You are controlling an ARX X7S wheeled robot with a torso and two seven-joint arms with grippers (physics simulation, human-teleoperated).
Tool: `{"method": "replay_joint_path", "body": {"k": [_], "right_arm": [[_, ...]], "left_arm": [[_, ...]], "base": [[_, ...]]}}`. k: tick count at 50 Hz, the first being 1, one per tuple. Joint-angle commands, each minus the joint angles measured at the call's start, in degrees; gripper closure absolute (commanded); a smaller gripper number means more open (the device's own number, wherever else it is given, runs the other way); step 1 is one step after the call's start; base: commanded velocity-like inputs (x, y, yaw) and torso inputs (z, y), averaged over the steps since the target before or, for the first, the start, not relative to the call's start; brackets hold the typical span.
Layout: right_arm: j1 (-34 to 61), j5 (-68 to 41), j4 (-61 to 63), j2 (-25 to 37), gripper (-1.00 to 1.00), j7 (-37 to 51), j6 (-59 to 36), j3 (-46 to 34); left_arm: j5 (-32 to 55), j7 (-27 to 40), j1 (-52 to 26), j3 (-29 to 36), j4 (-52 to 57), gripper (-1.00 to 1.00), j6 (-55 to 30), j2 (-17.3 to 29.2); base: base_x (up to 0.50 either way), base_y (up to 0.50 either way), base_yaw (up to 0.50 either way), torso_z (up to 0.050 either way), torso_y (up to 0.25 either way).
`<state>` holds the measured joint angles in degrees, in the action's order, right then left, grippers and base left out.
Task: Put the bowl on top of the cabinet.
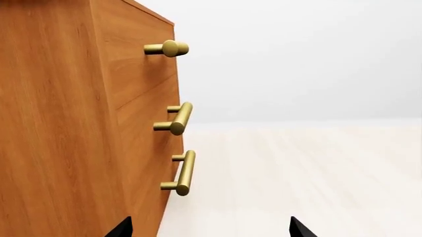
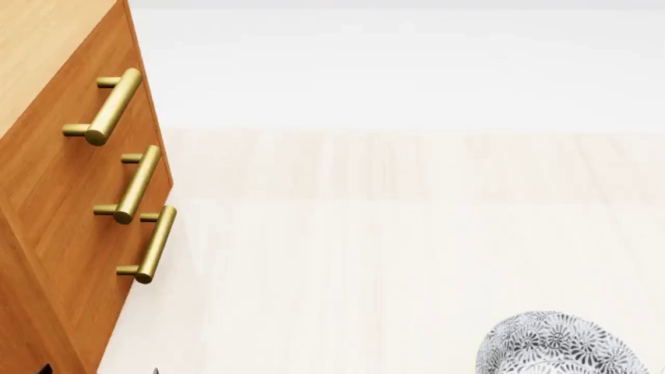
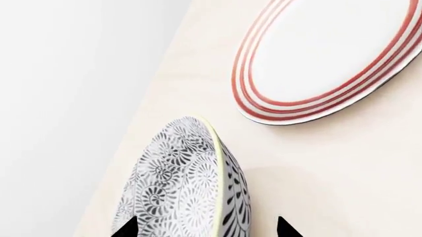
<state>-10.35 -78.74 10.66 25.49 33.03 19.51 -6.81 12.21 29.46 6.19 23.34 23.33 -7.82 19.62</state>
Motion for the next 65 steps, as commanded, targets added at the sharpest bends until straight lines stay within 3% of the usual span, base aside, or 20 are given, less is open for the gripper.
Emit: {"method": "replay_joint_path", "body": {"k": [1,65], "right_arm": [[2.68,0.73,-3.35,-0.79,-1.00,-0.79,-1.29,0.08],[8.99,-0.26,-11.52,-0.85,-1.00,-1.82,-5.32,-2.24]], "left_arm": [[0.47,-1.28,-0.25,-1.14,-0.12,-1.00,-0.93,-0.76],[1.01,-0.35,-0.50,-0.39,0.10,-1.00,-0.60,0.06]], "base": [[0.00,0.00,0.00,0.000,0.000],[0.00,0.00,0.00,0.000,0.000]]}}
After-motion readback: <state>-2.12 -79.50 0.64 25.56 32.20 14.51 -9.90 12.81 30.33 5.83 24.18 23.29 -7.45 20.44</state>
